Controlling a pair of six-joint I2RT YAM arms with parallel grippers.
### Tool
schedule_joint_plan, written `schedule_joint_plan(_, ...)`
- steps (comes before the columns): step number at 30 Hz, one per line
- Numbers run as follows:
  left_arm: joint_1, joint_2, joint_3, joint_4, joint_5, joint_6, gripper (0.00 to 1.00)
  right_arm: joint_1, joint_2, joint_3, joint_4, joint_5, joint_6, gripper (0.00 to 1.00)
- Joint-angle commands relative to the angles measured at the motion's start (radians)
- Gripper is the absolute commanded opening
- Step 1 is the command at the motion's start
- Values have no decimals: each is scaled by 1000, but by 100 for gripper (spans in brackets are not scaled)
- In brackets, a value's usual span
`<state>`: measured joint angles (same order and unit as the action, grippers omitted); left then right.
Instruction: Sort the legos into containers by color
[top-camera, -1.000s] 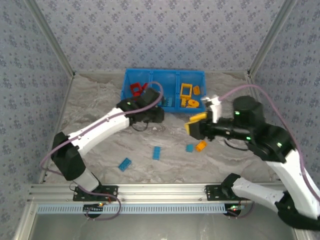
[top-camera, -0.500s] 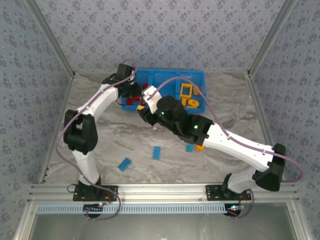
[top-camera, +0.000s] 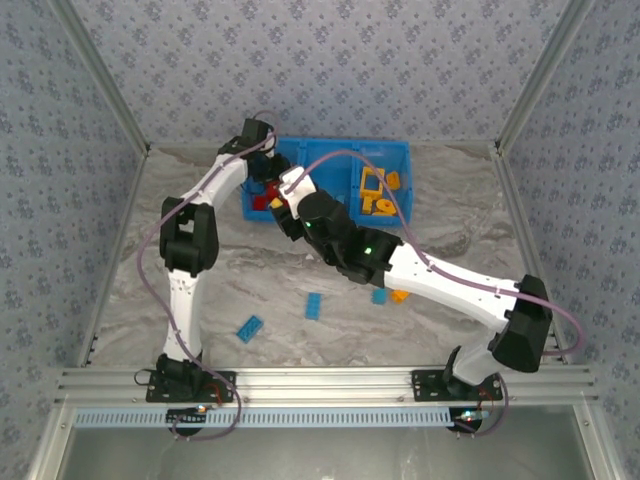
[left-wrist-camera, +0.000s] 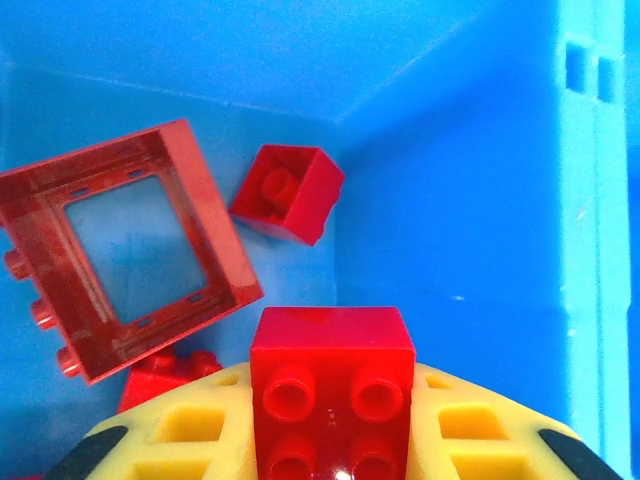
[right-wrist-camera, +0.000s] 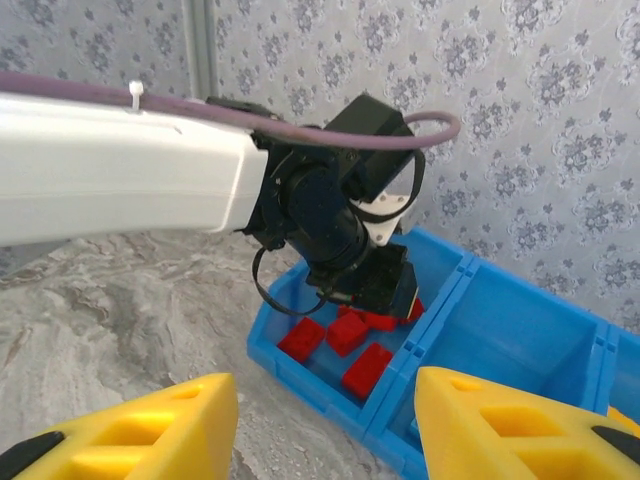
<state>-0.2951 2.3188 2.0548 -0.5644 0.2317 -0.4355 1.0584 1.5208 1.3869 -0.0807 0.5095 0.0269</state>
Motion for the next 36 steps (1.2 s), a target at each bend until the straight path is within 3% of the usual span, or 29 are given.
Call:
schedule_joint_plan(1,-1,50,79,-43,43,24,29,-6,21,44,-9,14,40,53)
schedule_joint_plan(8,-1,132,223,-108,63,26,36,-3,37,52,-37,40,66,54)
schedule_joint_plan(12,0,118,225,-140,55,23,45,2,64,75,-66,99,74,54)
schedule_joint_plan(21,-1,23,180,-146,34,24,51,28,165,194,-147,153,47,55)
schedule_joint_plan(28,0,-166,32,-87,-20,-12,52,28,127,183,-181,186,75,55)
schedule_joint_plan(36,-27,-611,-374,7,-101,-95,58,3,25,110,-308,235,201,55)
